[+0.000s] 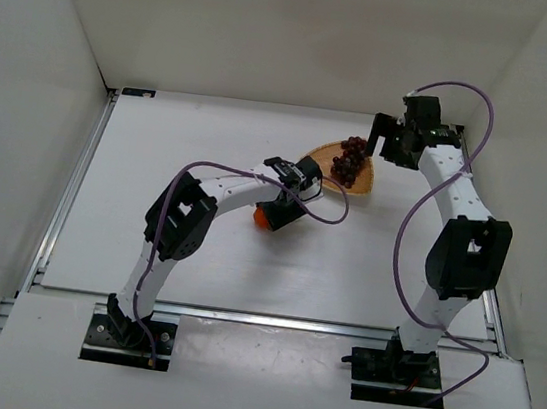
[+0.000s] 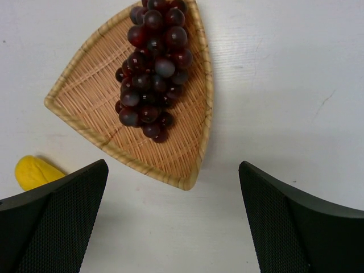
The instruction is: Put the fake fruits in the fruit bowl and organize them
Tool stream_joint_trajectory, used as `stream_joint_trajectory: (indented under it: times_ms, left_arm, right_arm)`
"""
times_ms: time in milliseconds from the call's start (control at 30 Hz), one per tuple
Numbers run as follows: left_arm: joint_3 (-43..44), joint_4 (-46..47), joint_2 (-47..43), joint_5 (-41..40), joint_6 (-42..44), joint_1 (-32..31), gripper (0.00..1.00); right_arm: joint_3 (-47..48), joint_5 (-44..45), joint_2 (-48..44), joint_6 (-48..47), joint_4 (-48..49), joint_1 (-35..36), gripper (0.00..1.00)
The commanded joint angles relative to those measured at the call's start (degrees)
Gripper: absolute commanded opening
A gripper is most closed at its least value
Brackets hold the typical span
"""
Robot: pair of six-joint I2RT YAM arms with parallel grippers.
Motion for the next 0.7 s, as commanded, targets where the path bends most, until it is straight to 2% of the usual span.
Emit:
stream_joint_trajectory:
  times_ms: [0, 100, 233, 333, 400, 433, 533, 600, 633, 667]
  left_arm:
    - [1.57, 0.28, -1.59, 0.35, -0.24, -0.19, 0.63]
    - [2.87, -1.21, -3.96, -0.16, -0.24, -0.19, 0.38]
    - [6.65, -4.29, -5.90, -1.57, 0.29, -0.19, 0.23]
    - [11.21, -5.53, -6.52, -4.90, 3.00, -0.71, 0.23]
    - [12.99, -2.64, -6.52, -6.75, 5.29, -0.71, 0.23]
    - [13.52, 2.68, -6.52, -8.50, 7.22, -0.71, 0.23]
    - [15.53, 15.25, -3.47, -6.95, 9.69, -0.71, 0.23]
    - [25.17, 16.53, 1.01, -4.49, 9.70, -0.10, 0.23]
    - [33.13, 17.32, 6.26, -2.91, 9.70, -0.10, 0.23]
    - [35.64, 19.41, 8.31, -2.11, 9.70, -0.10, 0.23]
  right_arm:
    - [-0.58, -1.34, -3.45, 0.37, 2.24, -0.34, 1.00]
    - [-0.58, -1.96, -4.59, 0.98, 2.25, -0.34, 1.00]
    - [-0.58, -2.49, -5.21, 1.51, 2.25, -0.34, 1.00]
    - [-0.58, -3.10, -5.83, 2.04, 2.25, -0.87, 1.00]
    - [-1.37, -3.10, -7.05, 2.82, 2.25, -0.87, 1.00]
    - [-3.20, -2.49, -7.06, 3.35, 2.94, -1.39, 1.00]
    - [-5.76, -1.35, -9.16, 5.54, 4.00, -2.09, 1.00]
    - [-8.30, -1.87, -10.74, 7.39, 4.70, -3.59, 1.00]
    - [-9.18, -1.87, -11.97, 8.27, 5.58, -4.64, 1.00]
    - [-10.06, -1.87, -12.50, 9.58, 5.59, -4.65, 1.00]
